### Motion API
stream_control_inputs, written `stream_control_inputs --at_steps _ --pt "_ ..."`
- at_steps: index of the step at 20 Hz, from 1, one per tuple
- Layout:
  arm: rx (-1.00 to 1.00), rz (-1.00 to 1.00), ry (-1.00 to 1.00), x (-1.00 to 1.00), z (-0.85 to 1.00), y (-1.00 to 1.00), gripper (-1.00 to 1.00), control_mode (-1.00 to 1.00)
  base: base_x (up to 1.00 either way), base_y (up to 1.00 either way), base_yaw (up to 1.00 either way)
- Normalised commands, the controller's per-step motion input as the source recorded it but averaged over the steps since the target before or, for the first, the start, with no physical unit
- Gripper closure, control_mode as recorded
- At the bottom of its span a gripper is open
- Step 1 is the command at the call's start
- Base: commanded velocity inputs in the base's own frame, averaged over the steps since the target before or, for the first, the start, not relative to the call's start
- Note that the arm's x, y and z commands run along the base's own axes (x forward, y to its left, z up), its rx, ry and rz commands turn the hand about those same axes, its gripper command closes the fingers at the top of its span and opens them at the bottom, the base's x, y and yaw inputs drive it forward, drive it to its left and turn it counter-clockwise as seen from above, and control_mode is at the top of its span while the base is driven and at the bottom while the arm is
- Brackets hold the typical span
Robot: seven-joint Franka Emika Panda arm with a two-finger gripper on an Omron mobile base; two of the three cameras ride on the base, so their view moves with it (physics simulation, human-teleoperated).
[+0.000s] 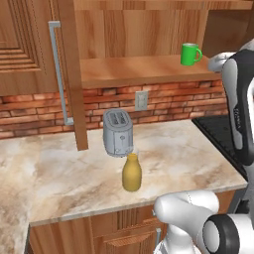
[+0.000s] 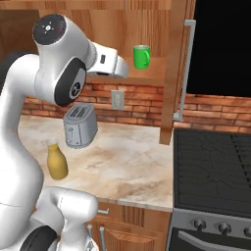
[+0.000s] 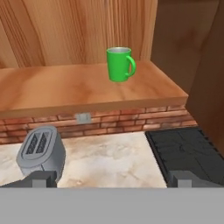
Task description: There is a tray on the dining counter. Grab the cup, mug, and pitcher and place them on the tray. The pitcher may be placed next to the tray if it cannot fit the tray.
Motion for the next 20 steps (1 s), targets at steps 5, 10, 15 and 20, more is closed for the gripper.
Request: stream_control_inputs --at_steps 5,10,15,20 --pt "0.00 0.01 0.00 0.43 0.00 -0.19 -1.00 -1.00 0.00 0.00 0.00" --pt "0.00 0.02 0.00 0.40 0.00 -0.09 -1.00 -1.00 0.00 0.00 0.00" --pt "0.00 0.01 0.00 0.42 -0.02 0.00 -1.00 -1.00 0.00 0.00 0.00" --pt "0.00 0.01 0.00 0.44 -0.04 -0.01 -1.00 -1.00 0.00 0.00 0.00"
